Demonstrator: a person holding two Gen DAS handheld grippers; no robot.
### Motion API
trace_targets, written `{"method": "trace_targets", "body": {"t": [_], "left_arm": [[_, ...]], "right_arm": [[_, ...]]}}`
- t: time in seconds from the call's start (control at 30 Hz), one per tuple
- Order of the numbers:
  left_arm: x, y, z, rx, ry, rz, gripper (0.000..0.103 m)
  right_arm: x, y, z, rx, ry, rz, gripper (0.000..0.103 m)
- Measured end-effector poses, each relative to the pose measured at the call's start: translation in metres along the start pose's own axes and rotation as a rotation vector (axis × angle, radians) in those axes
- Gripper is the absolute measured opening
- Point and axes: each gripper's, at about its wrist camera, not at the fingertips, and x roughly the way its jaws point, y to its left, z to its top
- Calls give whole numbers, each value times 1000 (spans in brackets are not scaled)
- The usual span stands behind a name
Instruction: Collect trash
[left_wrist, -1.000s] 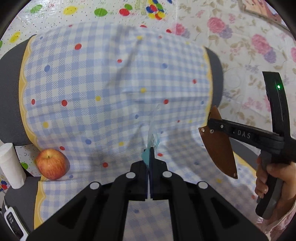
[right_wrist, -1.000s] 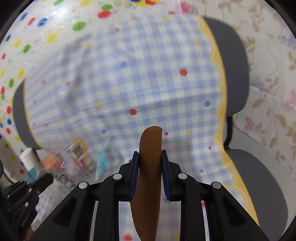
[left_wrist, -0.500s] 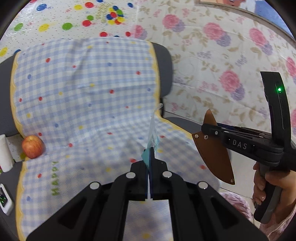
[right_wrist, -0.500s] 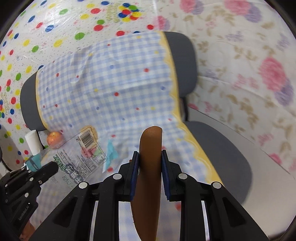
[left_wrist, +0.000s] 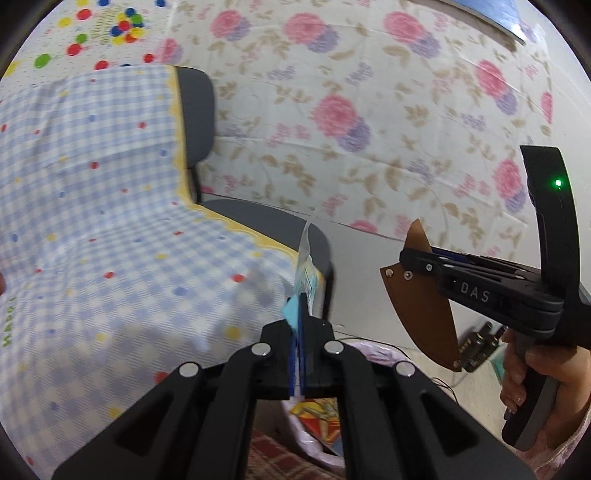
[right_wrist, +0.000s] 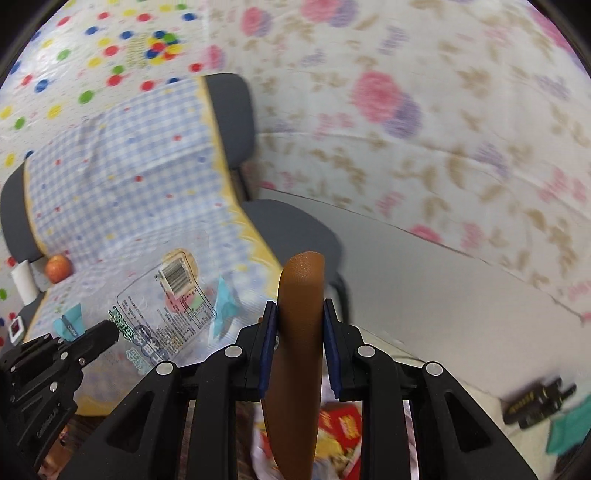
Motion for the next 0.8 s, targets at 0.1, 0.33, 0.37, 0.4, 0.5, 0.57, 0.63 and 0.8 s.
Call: {"method": "trace_targets", "body": {"t": [0.1, 0.33, 0.37, 0.4, 0.5, 0.57, 0.63, 0.8], "left_arm": [[9, -19, -7, 21, 32, -47, 0], [34, -45, -14, 38, 100, -104, 0], [37, -48, -14, 40, 111, -108, 0], [40, -50, -13, 43, 117, -110, 0], [47, -53, -12, 53, 134, -94, 32], [47, -50, -11, 41, 128, -95, 41], [46, -49, -10, 39, 126, -99, 43], [37, -41, -2, 24, 99, -88, 51]], "right_arm": [[-7, -18, -11, 28, 6, -38, 26], [-3, -47, -29, 66, 32, -85, 30], [-1, -50, -30, 70, 41, -83, 30], [0, -52, -30, 71, 45, -79, 31], [3, -55, -32, 76, 51, -74, 45], [2, -55, -32, 76, 49, -65, 48], [-1, -55, -30, 74, 42, -62, 49], [-12, -51, -23, 76, 18, -45, 50]]}}
